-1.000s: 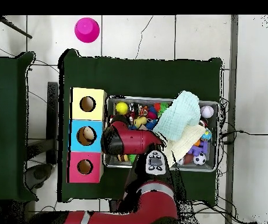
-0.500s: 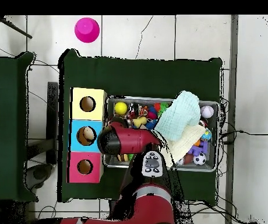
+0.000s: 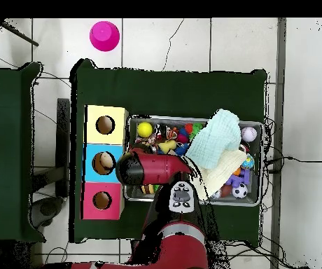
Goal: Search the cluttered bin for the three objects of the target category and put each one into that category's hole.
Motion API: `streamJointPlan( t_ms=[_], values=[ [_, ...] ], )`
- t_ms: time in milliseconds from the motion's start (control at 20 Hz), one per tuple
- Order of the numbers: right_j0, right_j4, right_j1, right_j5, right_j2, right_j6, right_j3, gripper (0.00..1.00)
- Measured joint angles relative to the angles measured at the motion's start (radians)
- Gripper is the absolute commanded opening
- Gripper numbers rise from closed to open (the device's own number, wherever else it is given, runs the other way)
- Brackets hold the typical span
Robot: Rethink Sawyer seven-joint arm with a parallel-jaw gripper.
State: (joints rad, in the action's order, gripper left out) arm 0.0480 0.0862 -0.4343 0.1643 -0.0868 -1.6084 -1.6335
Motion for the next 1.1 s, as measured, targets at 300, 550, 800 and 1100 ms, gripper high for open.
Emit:
streamJointPlan(
  t_ms=[300,550,800,1100],
  values=[
    [-0.001,0.000,0.013,-0.005,0.000,0.000,0.000,1.00],
    [-0.002,0.000,0.025,-0.075,0.001,0.000,-0.006,1.00],
    [0.005,0.000,0.031,-0.215,0.005,0.000,-0.014,1.00],
    [0.027,0.001,0.038,-0.304,0.016,0.000,-0.030,0.00]
  ],
)
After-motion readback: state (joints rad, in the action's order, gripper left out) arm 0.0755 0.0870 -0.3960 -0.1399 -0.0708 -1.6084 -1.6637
